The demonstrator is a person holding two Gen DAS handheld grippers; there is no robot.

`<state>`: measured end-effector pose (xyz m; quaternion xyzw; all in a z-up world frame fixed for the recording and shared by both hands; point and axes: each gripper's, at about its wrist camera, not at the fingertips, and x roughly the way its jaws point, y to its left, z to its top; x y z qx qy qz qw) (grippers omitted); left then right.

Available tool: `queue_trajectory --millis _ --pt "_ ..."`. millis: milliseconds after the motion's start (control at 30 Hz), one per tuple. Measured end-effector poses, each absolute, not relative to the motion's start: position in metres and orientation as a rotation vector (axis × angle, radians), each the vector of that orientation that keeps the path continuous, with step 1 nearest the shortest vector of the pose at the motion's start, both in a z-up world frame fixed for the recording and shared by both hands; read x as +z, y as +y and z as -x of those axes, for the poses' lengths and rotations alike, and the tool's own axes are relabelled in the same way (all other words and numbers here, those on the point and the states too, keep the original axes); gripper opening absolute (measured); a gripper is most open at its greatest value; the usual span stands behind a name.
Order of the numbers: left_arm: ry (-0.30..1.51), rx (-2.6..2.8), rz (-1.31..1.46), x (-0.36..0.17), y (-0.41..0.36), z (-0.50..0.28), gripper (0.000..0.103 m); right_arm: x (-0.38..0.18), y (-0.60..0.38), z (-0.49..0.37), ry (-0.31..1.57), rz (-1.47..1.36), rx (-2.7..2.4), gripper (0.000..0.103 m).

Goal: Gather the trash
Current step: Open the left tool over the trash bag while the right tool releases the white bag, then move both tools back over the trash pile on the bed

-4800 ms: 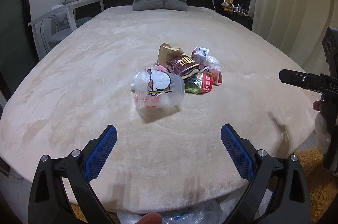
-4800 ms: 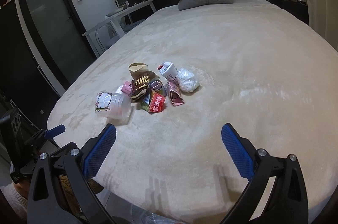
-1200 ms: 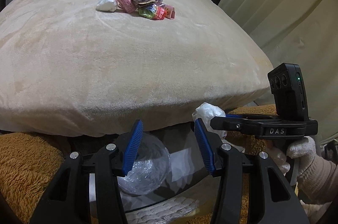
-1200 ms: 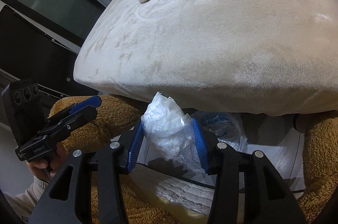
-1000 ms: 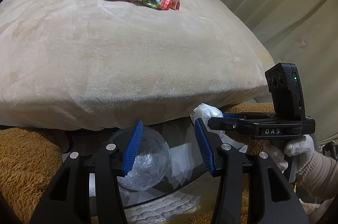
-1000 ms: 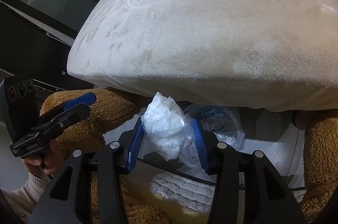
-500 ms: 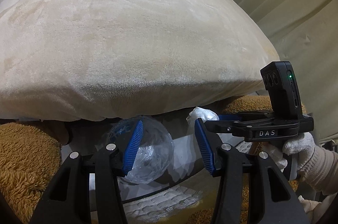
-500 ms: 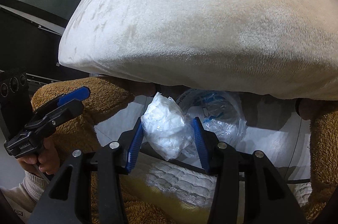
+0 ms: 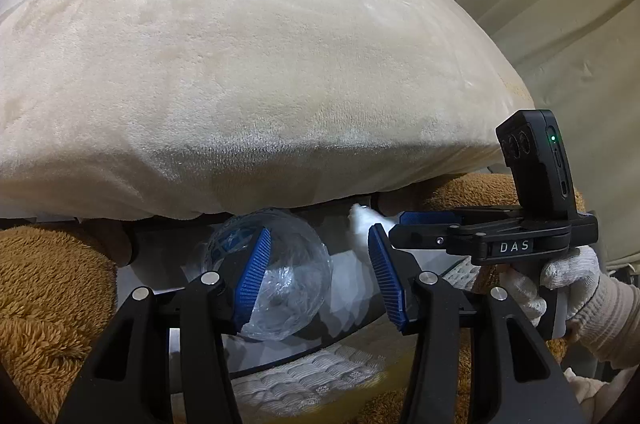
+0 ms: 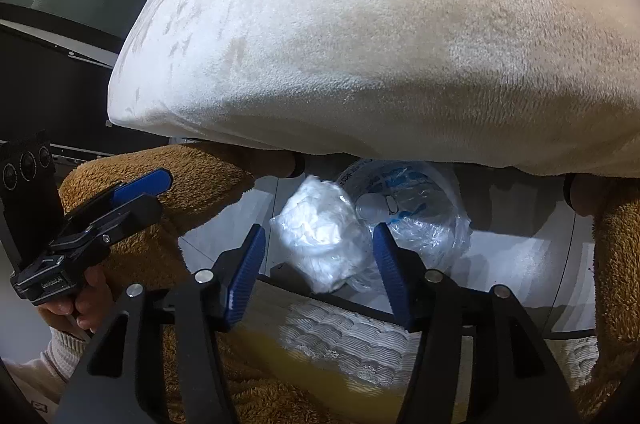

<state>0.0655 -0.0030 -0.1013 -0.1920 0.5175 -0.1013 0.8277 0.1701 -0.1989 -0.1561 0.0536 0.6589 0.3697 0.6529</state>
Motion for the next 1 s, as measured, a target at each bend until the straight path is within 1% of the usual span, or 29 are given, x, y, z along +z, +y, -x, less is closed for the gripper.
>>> queue_trajectory --millis 267,467,1000 --pt "1.090 -0.205 0.394 -0.098 -0.002 -0.063 0.049 -0.142 -0.203 -0.170 1.447 -0.136 0.841 0.058" --pt "1.060 -0.210 0.367 -0.085 -0.006 -0.061 0.049 -0.118 -0.210 -0.169 1.368 -0.127 0.848 0.058" --pt "0.909 -0.200 0.259 -0.018 -0.018 -0.051 0.049 -0.029 -0.236 -0.158 1.108 -0.082 0.858 0.058"
